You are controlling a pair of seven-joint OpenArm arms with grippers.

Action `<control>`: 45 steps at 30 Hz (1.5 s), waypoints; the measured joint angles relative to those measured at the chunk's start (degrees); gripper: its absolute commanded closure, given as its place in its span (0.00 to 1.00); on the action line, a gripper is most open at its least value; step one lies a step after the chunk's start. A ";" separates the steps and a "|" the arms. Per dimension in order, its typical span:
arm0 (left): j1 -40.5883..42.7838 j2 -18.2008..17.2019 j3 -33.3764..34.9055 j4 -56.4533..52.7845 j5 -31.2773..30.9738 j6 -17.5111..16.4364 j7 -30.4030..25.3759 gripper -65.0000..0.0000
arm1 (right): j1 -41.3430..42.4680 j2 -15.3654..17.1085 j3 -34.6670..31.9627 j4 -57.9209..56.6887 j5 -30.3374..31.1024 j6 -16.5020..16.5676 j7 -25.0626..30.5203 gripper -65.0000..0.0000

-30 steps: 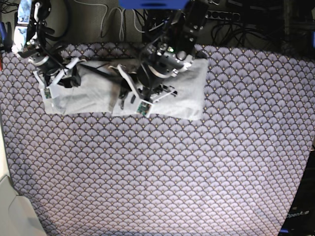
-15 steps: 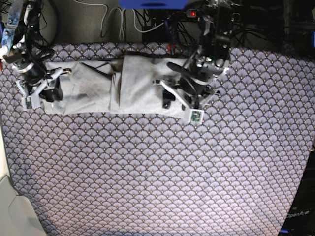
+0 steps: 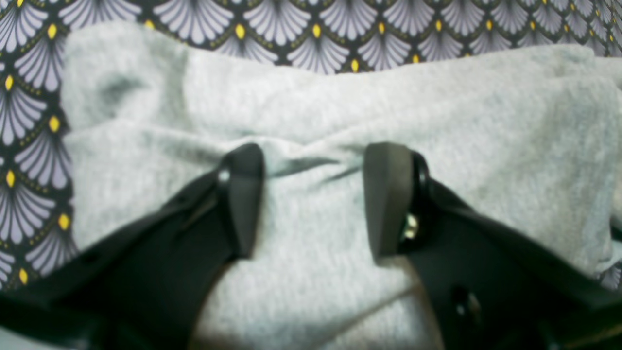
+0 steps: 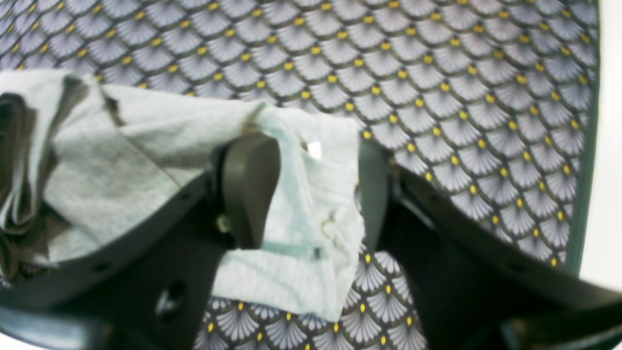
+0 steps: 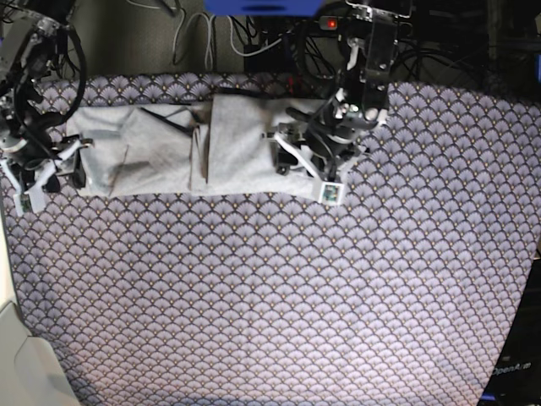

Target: Fold the T-shirt properly

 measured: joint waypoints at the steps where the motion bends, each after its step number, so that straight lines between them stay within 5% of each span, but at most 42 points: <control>1: 0.00 0.00 0.00 0.00 0.00 0.00 0.00 0.49 | 0.17 -0.63 0.76 0.00 0.17 0.24 0.00 0.50; 8: -0.02 -0.63 0.00 1.01 -0.04 0.02 0.81 0.49 | 3.17 -2.36 3.52 -12.00 0.26 2.14 0.11 0.50; 13: 0.13 -1.90 0.00 1.77 -0.55 -0.17 1.07 0.49 | 5.75 0.33 5.77 -20.96 -0.42 1.81 0.85 0.50; 45: -0.52 -1.88 0.00 1.79 -0.42 -0.13 1.14 0.49 | 4.70 0.66 5.29 -29.94 2.08 1.99 7.43 0.51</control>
